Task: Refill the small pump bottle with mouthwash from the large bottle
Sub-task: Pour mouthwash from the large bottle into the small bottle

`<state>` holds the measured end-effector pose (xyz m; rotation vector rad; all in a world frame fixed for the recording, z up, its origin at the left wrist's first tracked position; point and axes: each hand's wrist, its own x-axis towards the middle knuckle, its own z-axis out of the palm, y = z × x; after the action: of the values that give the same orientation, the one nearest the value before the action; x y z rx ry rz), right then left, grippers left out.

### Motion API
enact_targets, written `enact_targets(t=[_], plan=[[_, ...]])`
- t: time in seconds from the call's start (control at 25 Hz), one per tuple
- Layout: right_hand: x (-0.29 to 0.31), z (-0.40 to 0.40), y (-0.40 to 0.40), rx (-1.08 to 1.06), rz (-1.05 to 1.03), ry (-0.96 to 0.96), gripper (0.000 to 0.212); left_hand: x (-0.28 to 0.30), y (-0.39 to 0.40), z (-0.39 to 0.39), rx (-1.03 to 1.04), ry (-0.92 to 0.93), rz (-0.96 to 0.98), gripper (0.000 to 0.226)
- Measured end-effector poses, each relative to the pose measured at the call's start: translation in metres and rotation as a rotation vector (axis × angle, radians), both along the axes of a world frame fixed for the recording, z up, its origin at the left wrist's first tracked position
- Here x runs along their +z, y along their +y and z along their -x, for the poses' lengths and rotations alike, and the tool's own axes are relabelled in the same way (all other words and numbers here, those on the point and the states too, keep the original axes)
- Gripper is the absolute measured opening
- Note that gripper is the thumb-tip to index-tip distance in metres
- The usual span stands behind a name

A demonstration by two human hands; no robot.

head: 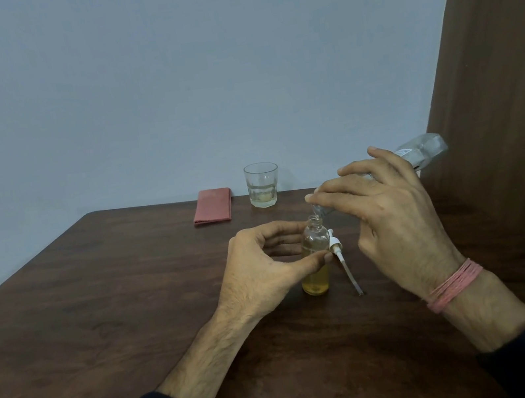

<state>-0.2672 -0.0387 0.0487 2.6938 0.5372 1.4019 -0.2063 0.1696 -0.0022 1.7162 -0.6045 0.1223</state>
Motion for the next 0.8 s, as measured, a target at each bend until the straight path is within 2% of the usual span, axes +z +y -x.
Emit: enact_targets(t=[0.8], plan=[[0.0037,-0.0038,-0.0007,0.034,0.042,-0.016,0.059,-0.0014,-0.0006,-0.0010,-0.009,-0.010,0.016,0.049]])
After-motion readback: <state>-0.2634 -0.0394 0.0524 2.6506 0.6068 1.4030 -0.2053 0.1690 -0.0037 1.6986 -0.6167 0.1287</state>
